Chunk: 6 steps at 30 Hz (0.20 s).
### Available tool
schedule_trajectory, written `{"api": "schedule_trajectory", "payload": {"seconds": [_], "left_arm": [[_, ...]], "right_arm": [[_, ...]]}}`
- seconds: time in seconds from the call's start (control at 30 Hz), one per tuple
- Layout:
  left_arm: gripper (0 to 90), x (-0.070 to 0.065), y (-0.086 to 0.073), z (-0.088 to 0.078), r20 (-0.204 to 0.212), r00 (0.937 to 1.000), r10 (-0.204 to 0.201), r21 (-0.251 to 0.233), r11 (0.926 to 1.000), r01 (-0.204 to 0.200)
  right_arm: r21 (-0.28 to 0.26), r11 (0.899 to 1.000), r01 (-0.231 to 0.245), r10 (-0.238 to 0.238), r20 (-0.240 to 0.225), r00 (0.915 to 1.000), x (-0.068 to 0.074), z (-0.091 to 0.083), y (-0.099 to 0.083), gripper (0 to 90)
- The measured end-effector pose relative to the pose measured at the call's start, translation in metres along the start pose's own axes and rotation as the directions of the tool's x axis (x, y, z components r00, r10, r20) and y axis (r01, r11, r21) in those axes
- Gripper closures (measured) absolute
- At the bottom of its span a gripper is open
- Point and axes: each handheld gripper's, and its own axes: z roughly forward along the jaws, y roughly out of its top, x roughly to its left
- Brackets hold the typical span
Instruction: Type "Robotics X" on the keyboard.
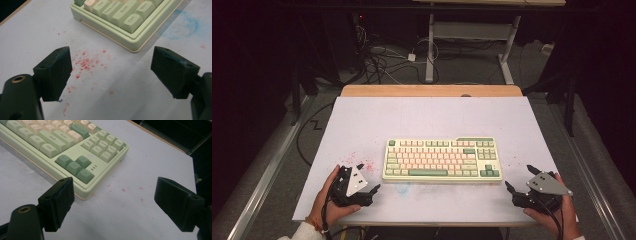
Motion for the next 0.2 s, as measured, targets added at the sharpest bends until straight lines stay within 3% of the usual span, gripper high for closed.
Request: {"api": "schedule_trajectory", "payload": {"seconds": [0.2], "left_arm": [[16.0, -0.0007, 0.0000, 0.0018, 0.003, 1.0000, 0.004, 0.008, 1.0000, -0.004]], "right_arm": [[-0.003, 1.000, -0.005, 0.005, 0.001, 1.0000, 0.0009, 0.0009, 0.0008, 16.6]]}}
